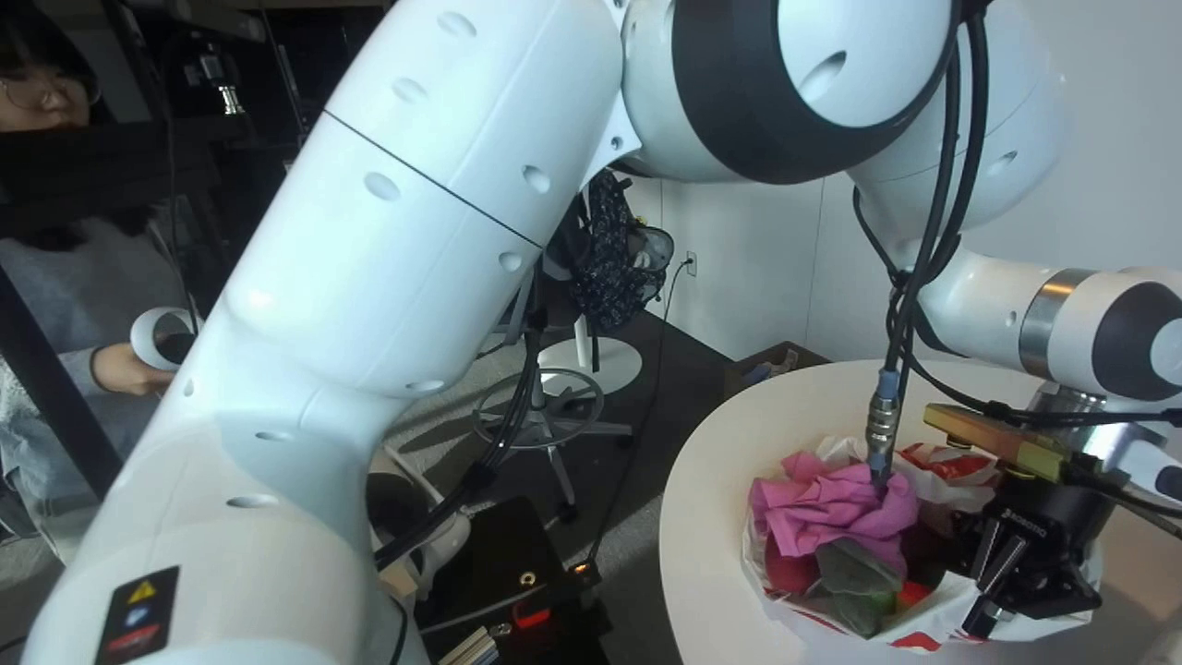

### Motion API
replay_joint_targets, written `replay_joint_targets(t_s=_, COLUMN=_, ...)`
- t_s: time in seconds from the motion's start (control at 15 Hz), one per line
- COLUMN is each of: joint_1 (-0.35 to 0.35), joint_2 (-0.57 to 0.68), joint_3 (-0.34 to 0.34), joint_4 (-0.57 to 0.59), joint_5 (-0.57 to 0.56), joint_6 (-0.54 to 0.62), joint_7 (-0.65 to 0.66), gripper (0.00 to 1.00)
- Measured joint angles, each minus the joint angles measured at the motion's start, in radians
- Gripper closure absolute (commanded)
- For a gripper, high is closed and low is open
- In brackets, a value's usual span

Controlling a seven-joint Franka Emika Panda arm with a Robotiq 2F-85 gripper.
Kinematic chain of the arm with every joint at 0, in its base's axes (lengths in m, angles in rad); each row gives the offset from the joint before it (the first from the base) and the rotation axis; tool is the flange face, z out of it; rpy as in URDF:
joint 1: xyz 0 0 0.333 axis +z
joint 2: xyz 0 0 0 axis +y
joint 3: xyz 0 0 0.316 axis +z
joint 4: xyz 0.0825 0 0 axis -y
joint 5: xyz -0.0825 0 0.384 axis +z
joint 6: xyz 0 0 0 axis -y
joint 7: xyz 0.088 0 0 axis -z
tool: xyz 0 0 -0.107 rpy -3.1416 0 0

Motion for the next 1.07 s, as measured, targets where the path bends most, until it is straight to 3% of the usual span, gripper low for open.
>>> replay_joint_targets(t_s=0.2, joint_1=-0.046, joint_2=-0.007, joint_3=0.032, joint_4=0.08, joint_5=0.046, joint_6=-0.103, joint_7=-0.035, gripper=1.0)
replay_joint_targets(t_s=0.47, joint_1=-0.08, joint_2=-0.026, joint_3=0.052, joint_4=0.147, joint_5=0.082, joint_6=-0.158, joint_7=-0.052, gripper=1.0)
replay_joint_targets(t_s=1.07, joint_1=-0.087, joint_2=0.067, joint_3=0.057, joint_4=0.163, joint_5=0.082, joint_6=-0.222, joint_7=-0.055, gripper=1.0)
